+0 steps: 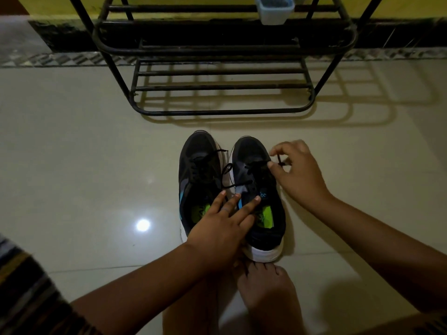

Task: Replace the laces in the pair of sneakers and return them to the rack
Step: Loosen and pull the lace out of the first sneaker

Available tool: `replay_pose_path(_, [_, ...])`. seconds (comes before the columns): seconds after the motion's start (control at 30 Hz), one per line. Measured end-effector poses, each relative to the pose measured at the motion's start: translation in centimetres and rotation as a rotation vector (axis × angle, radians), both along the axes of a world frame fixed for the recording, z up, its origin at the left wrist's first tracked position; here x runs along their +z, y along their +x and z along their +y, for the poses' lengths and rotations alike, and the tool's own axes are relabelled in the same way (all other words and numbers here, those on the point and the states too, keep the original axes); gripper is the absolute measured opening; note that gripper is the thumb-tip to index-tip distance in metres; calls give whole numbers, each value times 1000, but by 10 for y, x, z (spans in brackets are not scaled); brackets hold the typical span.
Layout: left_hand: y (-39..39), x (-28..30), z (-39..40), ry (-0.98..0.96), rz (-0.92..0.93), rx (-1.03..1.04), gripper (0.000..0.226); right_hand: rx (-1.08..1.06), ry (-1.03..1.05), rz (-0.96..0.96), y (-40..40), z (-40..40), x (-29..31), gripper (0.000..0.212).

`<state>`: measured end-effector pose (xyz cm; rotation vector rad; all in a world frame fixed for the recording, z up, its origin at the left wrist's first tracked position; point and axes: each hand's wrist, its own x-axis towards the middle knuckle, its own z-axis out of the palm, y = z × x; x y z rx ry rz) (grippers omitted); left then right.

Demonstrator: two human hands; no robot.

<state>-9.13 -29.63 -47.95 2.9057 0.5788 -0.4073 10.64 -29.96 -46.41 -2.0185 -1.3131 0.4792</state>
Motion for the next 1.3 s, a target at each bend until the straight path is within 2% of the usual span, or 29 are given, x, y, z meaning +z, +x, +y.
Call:
replay_pose_path(0.07, [0, 0, 0, 6, 8, -9, 59, 274, -83, -342, -9, 5, 11, 22])
replay_pose_path(0.13, [0, -1, 0, 5, 9, -9, 60, 465, -332, -674, -19, 9, 8, 37])
replay_pose_path(0.2, [0, -1, 0, 0, 3, -8, 61, 507, -462, -806, -25, 11, 5, 46])
replay_pose_path(0.3, [-1, -1, 1, 6, -6, -15, 64, 527, -423, -807, -27, 10, 4, 31])
replay_pose_path(0.37, [-2, -1, 1, 7, -6, -16, 63, 499, -333, -701, -21, 7, 0, 24])
replay_pose_path(0.5, [-1, -1, 0, 0, -13, -8, 60, 103, -133, -101, -3, 4, -1, 8])
replay_pose_path(0.63, [-2, -1, 0, -7, -8, -7, 59, -235, -75, 434, 16, 4, 2, 22])
replay_pose_path(0.7, [-2, -1, 0, -2, -10, -3, 60, -389, -43, 615, 27, 3, -3, 25])
replay_pose_path(0.77, [-2, -1, 0, 1, -5, -3, 61, -503, -22, 644, 34, -1, -14, 24])
replay_pose_path(0.83, [-2, -1, 0, -1, -2, -3, 61, -474, -64, 463, 33, -7, -23, 20])
replay_pose_path(0.87, [-2, 0, 0, 1, -3, -6, 61, -391, -93, 276, 31, -11, -24, 17])
replay_pose_path(0.97, [-2, -1, 0, 8, -5, -9, 60, 58, 2, -413, 19, -15, -10, 34])
replay_pose_path(1.07, [-2, -1, 0, 18, -2, -16, 60, 460, 41, -780, 4, -9, 3, 32])
replay_pose_path(1.17, [-1, -2, 0, 20, -2, -11, 64, 547, -131, -911, -7, -3, -9, 31])
replay_pose_path(1.23, [-2, -2, 0, 20, 5, -10, 69, 488, -269, -894, -11, -2, -13, 36])
replay_pose_path(1.3, [-3, -3, -1, 22, 4, -11, 70, 445, -324, -881, -13, -2, -11, 31])
